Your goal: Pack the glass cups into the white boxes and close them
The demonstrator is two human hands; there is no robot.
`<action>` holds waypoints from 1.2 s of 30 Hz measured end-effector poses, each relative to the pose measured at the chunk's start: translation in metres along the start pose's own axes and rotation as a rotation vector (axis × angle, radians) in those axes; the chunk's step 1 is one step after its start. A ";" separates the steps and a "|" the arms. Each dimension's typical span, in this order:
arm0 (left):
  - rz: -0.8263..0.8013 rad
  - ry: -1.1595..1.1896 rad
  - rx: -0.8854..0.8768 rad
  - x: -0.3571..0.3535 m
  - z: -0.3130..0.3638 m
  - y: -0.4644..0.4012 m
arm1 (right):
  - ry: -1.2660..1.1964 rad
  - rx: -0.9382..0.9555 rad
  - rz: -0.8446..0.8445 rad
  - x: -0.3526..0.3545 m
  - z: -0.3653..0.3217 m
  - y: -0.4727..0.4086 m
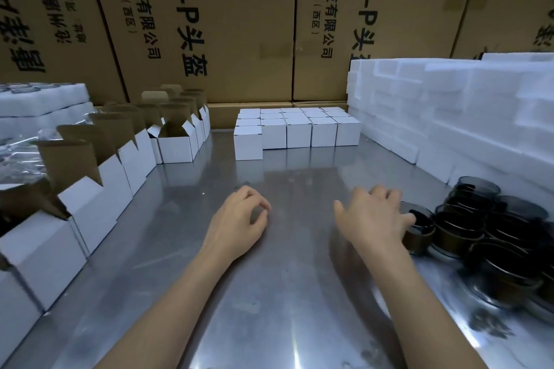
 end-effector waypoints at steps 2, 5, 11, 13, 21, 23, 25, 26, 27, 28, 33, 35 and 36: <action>0.041 0.078 0.011 0.003 -0.005 -0.001 | -0.066 0.073 0.049 0.002 -0.009 -0.003; 0.066 0.133 0.004 0.004 -0.010 -0.003 | -0.076 0.243 0.129 0.000 -0.034 -0.004; -0.033 0.170 -0.091 -0.004 0.001 -0.006 | -0.051 0.806 0.271 -0.014 -0.097 0.024; -0.105 0.263 -0.070 -0.010 0.000 -0.007 | -0.082 0.952 0.304 -0.019 -0.112 0.038; -0.103 0.496 0.073 -0.013 -0.014 -0.006 | -0.389 0.895 0.326 -0.014 -0.104 0.025; -0.125 0.465 0.085 -0.016 -0.015 -0.006 | -0.482 0.723 0.151 -0.028 -0.091 0.001; -0.160 0.429 0.080 -0.019 -0.014 -0.007 | -0.576 0.592 -0.053 -0.046 -0.080 -0.017; -0.183 0.412 0.068 -0.021 -0.013 -0.007 | -0.621 0.559 -0.117 -0.053 -0.077 -0.022; -0.200 0.394 0.056 -0.022 -0.012 -0.007 | -0.656 0.543 -0.149 -0.057 -0.075 -0.026; -0.205 0.374 0.051 -0.023 -0.010 -0.008 | -0.678 0.535 -0.160 -0.059 -0.074 -0.029; -0.206 0.343 0.030 -0.019 -0.005 -0.011 | -0.646 0.534 -0.134 -0.058 -0.077 -0.030; -0.195 0.341 0.037 -0.019 -0.007 -0.012 | -0.662 0.551 -0.129 -0.057 -0.078 -0.029; -0.181 0.335 0.036 -0.018 -0.008 -0.012 | -0.685 0.572 -0.124 -0.055 -0.078 -0.027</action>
Point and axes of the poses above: each hand's wrist, its own y-axis away from the middle knuckle, its own x-axis out of the back of the hand, z = x × y, the point moved 8 cm from there along -y, towards the middle knuckle, and after that the axes turned 13 degrees about -z, right-handed, at the moved point
